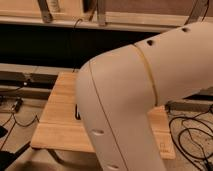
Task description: Knock the bottle over
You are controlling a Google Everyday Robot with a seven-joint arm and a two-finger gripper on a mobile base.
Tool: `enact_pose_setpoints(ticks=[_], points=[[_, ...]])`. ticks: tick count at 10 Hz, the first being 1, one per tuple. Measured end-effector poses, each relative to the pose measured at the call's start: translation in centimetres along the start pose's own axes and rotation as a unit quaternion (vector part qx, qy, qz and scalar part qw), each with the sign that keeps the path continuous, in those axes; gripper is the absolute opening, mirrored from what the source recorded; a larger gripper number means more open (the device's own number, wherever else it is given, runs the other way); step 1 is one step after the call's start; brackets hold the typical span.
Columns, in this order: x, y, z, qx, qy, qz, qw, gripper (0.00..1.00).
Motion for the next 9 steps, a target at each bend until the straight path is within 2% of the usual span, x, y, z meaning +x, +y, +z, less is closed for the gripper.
enact_pose_setpoints(ticks=[2, 4, 7, 9], points=[[-0.8, 0.2, -0.2, 0.0, -0.005, 0.006, 1.0, 0.0], [-2.0, 0.2, 0.3, 0.005, -0.023, 0.009, 0.9997, 0.0], [-1.2, -2.2, 4.8, 0.03, -0.074, -0.025, 0.9965, 0.0], [0.3, -3.4, 7.6, 0.043, -0.094, -0.049, 0.9935, 0.0]])
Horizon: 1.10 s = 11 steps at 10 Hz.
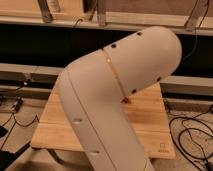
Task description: Knock the bottle over
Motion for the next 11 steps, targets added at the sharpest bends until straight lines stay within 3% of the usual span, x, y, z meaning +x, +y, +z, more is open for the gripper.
enact_pose_setpoints(ticks=[2, 4, 5, 7, 8, 9, 11], points=[[3.0, 0.9, 1.2, -0.015, 0.0, -0.024, 0.9996, 0.0], [6.6, 3.4, 0.0, -0.07, 0.025, -0.048, 0.9961, 0.0], [8.3, 4.8, -1.6, -0.105, 0.044, -0.058, 0.9918, 0.0], [10.5, 7.2, -6.9, -0.172, 0.103, -0.059, 0.9778, 0.0], [10.1, 7.8, -9.0, -0.189, 0.128, -0.045, 0.9726, 0.0], [8.4, 8.8, -11.9, -0.203, 0.168, -0.009, 0.9647, 0.0], [3.1, 10.0, -16.4, -0.209, 0.242, 0.067, 0.9451, 0.0]])
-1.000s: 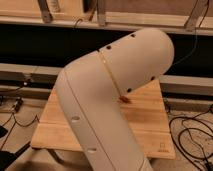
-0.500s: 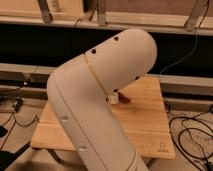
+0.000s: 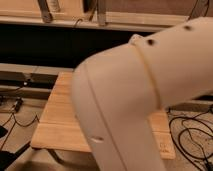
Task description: Knock the bottle over
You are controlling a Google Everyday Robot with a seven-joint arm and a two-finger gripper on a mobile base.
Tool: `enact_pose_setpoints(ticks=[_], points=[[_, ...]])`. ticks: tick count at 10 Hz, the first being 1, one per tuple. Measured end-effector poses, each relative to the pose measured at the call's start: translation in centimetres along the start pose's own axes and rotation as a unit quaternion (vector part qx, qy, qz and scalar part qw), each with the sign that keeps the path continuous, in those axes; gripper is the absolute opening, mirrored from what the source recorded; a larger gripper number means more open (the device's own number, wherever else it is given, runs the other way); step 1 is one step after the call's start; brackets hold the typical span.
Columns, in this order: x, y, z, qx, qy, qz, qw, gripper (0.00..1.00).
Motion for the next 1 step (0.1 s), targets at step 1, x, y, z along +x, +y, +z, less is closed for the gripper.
enact_pose_setpoints(ticks=[1], points=[[-2.18, 1.64, -2.68, -0.006, 0.025, 0.043, 0.9988, 0.0]])
